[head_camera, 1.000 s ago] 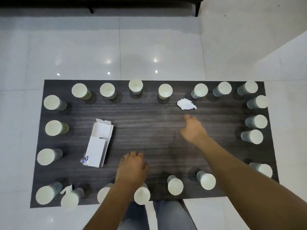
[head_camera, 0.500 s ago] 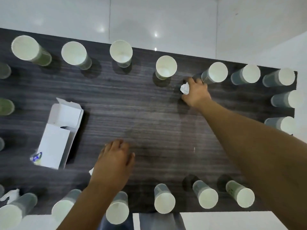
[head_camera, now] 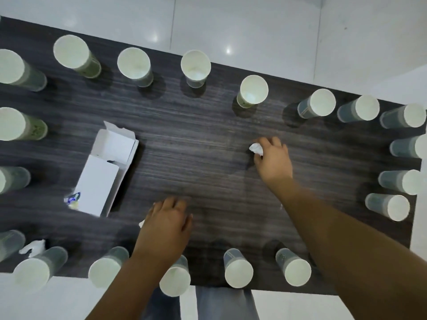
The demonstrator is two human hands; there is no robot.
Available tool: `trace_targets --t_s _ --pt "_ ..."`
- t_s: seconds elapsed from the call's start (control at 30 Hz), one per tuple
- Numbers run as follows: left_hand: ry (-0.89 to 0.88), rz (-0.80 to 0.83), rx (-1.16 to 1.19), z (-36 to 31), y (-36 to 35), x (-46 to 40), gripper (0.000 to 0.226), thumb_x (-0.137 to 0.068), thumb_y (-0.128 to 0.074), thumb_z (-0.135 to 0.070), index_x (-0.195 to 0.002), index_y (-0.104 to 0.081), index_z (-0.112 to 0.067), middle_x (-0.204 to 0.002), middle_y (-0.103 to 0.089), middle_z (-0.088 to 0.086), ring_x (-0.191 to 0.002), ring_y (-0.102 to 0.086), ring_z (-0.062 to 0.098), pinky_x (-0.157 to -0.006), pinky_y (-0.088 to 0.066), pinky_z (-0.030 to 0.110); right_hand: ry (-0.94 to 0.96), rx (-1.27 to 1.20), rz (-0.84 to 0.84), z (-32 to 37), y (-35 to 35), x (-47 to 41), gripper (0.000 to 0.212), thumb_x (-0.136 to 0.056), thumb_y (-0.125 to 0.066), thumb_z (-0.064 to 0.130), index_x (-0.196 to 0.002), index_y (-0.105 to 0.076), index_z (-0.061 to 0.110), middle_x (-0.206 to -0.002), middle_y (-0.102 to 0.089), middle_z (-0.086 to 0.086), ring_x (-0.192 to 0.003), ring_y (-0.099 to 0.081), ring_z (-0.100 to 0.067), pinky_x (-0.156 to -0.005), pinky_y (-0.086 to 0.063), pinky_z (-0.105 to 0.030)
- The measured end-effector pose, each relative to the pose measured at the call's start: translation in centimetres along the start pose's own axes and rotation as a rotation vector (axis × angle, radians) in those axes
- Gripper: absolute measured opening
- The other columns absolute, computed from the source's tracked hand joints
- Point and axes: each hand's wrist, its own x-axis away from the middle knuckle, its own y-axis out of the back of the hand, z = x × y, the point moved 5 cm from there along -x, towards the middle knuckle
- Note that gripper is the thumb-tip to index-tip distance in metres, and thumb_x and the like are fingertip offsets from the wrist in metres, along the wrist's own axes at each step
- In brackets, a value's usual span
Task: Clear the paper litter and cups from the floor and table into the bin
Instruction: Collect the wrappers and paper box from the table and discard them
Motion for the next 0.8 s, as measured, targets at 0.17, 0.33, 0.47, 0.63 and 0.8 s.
trace_targets --t_s 0.17,0.33,0.47,0.63,0.8 --pt "0.026 0.012 0.014 1.4 0.1 1.7 0.034 -0.097 -0.041 -0.035 -0.128 -0.049 -0.023 -0.133 -0.049 -0.001 -0.121 -0.043 0.018 -0.106 -0.037 0.032 0.073 -0.061 0.026 3.8 -1.5 4.8 0.032 -0.092 -0.052 0.015 -0.124 -0.055 0.014 -0.126 -0.047 -0.011 -0.109 -0.047 -0.035 -0.083 -0.047 -0.040" --pt "0.059 -0.016 0.076 3.1 0.2 3.6 0.040 -0.096 -0.046 -0.033 -0.134 -0.042 -0.024 -0.134 -0.048 0.000 -0.119 -0.048 0.020 -0.103 -0.038 0.032 0.152 -0.176 0.026 8.8 -2.7 9.7 0.033 -0.093 -0.053 0.015 -0.125 -0.056 0.016 -0.124 -0.051 -0.008 -0.103 -0.056 -0.031 -0.081 -0.049 -0.036" --pt "0.054 -0.041 0.329 3.6 0.0 3.0 0.068 -0.089 -0.060 -0.025 -0.146 -0.024 -0.025 -0.142 -0.041 0.002 -0.123 -0.047 0.021 -0.099 -0.045 0.036 0.132 -0.306 0.037 11.9 -4.0 13.0 0.030 -0.091 -0.055 0.015 -0.121 -0.059 0.018 -0.120 -0.056 -0.004 -0.104 -0.058 -0.026 -0.084 -0.049 -0.035" --pt "-0.008 -0.049 0.546 3.6 0.4 1.1 0.083 -0.085 -0.063 -0.014 -0.151 -0.013 -0.021 -0.150 -0.031 0.004 -0.132 -0.040 0.020 -0.099 -0.031 0.021 0.147 -0.387 0.040 14.6 -5.3 15.9 0.029 -0.091 -0.056 0.017 -0.119 -0.059 0.023 -0.118 -0.057 0.003 -0.100 -0.059 -0.018 -0.079 -0.045 -0.028" --pt "-0.091 -0.081 0.634 4.8 0.9 1.8 0.068 -0.087 -0.058 -0.005 -0.147 -0.030 -0.020 -0.140 -0.048 0.003 -0.123 -0.051 0.015 -0.106 -0.041 0.033 0.164 -0.445 0.052 16.1 -5.2 17.3 0.032 -0.089 -0.060 0.021 -0.120 -0.056 0.029 -0.117 -0.059 0.008 -0.098 -0.060 -0.013 -0.080 -0.048 -0.027"
